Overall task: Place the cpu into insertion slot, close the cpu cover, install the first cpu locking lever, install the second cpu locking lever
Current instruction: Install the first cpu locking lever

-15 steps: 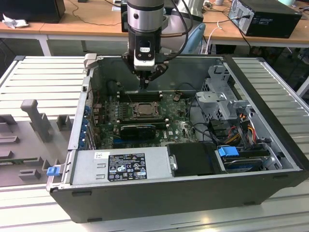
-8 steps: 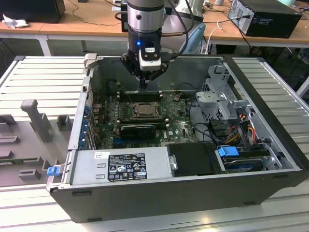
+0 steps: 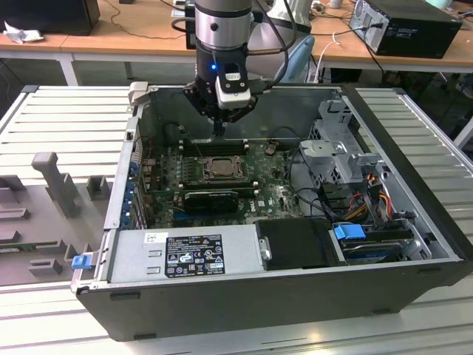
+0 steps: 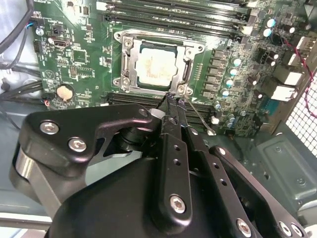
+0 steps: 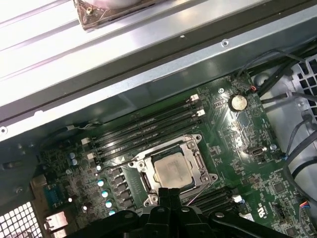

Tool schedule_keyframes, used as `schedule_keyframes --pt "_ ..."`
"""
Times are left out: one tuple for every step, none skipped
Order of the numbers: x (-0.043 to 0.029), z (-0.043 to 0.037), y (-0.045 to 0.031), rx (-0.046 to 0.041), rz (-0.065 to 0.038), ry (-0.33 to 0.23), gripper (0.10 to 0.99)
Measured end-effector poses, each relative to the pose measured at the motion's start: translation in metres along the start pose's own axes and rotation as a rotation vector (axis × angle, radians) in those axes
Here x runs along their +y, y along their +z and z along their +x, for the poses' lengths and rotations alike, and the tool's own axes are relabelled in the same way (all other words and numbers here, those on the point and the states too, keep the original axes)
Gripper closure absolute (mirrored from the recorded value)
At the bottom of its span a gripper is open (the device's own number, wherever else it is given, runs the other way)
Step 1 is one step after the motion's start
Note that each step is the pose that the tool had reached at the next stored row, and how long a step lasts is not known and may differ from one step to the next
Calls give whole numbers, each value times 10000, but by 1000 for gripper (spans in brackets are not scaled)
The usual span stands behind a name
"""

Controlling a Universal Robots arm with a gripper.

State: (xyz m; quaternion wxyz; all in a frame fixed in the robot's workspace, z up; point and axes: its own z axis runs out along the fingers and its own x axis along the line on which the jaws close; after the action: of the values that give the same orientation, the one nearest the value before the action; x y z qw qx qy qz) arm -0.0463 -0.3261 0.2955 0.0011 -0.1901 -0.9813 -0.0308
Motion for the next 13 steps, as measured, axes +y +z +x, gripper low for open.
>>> schedule_keyframes --pt "0 0 0 4 1 -73 980" --pt "0 0 0 11 3 -171 980" --pt "0 0 0 13 3 -217 980" --pt "0 0 0 15 4 -253 980" --pt "0 0 0 18 5 -287 980" --pt "0 0 0 19 5 -317 980" --pt "0 0 0 22 5 -356 980" --pt "0 0 0 24 6 -386 980" --pt "0 0 0 27 7 -443 980" --pt "0 0 0 29 7 -475 980" --pt "0 0 0 30 7 -499 980" --pt "0 0 0 31 7 -518 980" --pt "0 0 0 33 8 -540 980"
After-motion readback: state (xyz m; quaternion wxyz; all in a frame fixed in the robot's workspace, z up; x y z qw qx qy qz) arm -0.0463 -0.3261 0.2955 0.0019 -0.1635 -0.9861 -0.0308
